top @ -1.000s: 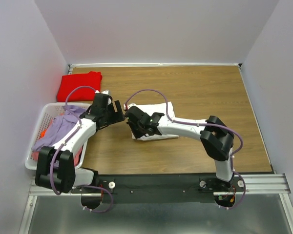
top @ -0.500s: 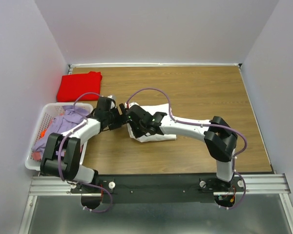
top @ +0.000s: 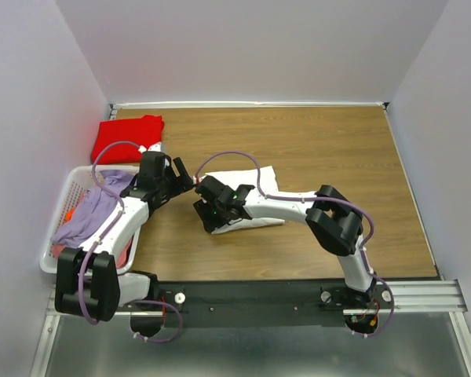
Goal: Fold and stack the t-shirts
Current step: Neatly place the folded tshirt to the corner
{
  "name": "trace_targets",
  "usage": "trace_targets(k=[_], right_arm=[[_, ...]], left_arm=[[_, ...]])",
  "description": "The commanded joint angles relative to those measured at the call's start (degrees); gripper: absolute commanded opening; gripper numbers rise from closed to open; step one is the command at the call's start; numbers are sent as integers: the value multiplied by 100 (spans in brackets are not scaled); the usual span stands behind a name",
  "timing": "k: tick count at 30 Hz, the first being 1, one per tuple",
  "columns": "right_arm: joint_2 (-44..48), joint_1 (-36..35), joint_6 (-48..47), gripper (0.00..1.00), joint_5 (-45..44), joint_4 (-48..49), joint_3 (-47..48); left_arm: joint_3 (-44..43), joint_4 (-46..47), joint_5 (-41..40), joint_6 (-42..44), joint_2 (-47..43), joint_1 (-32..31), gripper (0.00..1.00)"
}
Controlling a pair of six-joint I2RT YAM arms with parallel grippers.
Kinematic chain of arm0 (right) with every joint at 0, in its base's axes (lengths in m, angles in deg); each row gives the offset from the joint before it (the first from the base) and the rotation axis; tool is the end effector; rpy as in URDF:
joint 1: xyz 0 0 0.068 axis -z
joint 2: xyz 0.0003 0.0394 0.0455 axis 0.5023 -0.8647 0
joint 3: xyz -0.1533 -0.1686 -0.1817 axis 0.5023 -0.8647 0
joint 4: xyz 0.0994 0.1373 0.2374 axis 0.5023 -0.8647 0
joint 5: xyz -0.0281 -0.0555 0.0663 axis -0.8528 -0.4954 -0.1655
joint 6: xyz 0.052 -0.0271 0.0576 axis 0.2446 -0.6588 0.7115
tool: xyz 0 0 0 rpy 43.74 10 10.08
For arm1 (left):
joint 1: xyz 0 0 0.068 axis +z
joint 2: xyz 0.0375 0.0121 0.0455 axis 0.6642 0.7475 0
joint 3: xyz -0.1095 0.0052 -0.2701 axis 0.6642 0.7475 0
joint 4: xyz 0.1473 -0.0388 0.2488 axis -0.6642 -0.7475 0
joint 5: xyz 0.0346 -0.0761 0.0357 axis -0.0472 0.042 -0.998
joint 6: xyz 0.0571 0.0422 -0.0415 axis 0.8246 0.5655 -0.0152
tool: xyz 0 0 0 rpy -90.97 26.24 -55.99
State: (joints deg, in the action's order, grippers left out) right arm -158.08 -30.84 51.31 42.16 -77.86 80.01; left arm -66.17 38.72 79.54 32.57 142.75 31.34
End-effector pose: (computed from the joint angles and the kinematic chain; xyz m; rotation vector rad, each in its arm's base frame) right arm 0.2436 0.4351 0.1395 -0.8409 2.5052 0.5073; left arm 0.3012 -0.0590 0.2093 -0.4632 2.2933 -0.4694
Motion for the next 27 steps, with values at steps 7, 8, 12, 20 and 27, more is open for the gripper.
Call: trace_targets(k=[7,8,12,20,27], right_arm=[[-514,-518,-474,62,-1089,-1137,718],[-549,-571,-553,62,-1272,-1217,762],[-812,-809,-764,61,-1652,-1507,955],[-1331,-1125,-870,52,-1591,-1841,930],[-1490,-1125,-800,24,-1739,-2035,789]], left_arm=[[-66,-143,-289,297,-15,123,86],[-66,-143,-272,306,-6,123,86],[-66,-99,-289,350,29,132,86],[-22,-37,-219,420,100,150,86],[66,7,-114,473,117,149,86]])
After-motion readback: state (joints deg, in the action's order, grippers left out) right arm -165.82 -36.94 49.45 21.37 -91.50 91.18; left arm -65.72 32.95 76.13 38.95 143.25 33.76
